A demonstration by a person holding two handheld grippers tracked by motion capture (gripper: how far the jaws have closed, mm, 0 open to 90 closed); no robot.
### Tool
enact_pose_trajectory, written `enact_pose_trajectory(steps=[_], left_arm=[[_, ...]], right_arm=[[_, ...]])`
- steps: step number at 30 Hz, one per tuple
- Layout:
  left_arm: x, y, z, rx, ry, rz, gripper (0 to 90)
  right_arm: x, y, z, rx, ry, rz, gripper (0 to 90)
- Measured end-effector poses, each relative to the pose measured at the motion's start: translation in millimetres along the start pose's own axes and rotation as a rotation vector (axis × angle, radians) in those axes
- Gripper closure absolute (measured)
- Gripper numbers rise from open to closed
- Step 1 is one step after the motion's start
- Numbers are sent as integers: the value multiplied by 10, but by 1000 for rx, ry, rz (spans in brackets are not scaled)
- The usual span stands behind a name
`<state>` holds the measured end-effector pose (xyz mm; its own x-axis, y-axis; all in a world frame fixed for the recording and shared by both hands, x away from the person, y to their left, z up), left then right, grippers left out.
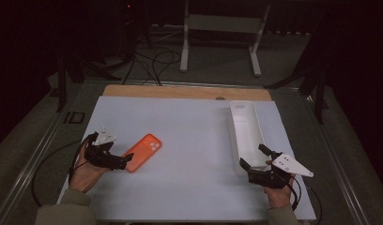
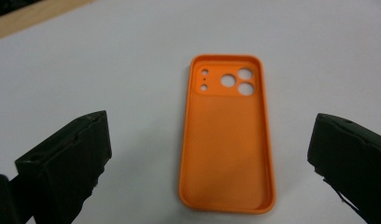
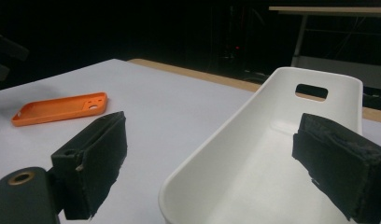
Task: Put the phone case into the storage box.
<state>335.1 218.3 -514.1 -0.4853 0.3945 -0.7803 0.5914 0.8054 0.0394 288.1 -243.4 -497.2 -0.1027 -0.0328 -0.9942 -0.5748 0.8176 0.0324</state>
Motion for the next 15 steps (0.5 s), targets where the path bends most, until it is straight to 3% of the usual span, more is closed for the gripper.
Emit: enact_pose_trajectory(steps=[11, 15], left_arm=[[45, 63, 204, 37, 125, 11, 42], [62, 88, 258, 41, 149, 4, 52]], right_arm=[[-3, -2, -3, 0, 1, -5, 93], [-4, -2, -4, 0, 1, -5, 93]])
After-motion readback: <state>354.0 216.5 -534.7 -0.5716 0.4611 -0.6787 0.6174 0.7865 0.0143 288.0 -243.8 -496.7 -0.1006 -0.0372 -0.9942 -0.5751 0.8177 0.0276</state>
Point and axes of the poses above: each handheld gripper's, and its own axes: z roughly forward along the jaws, x roughly out of its underside, y roughly to its left, the point moved 6 cm from there along z, roughly forward along the jaws, and after that the axes turned 7 degrees about -y, right-handed, at the moved point
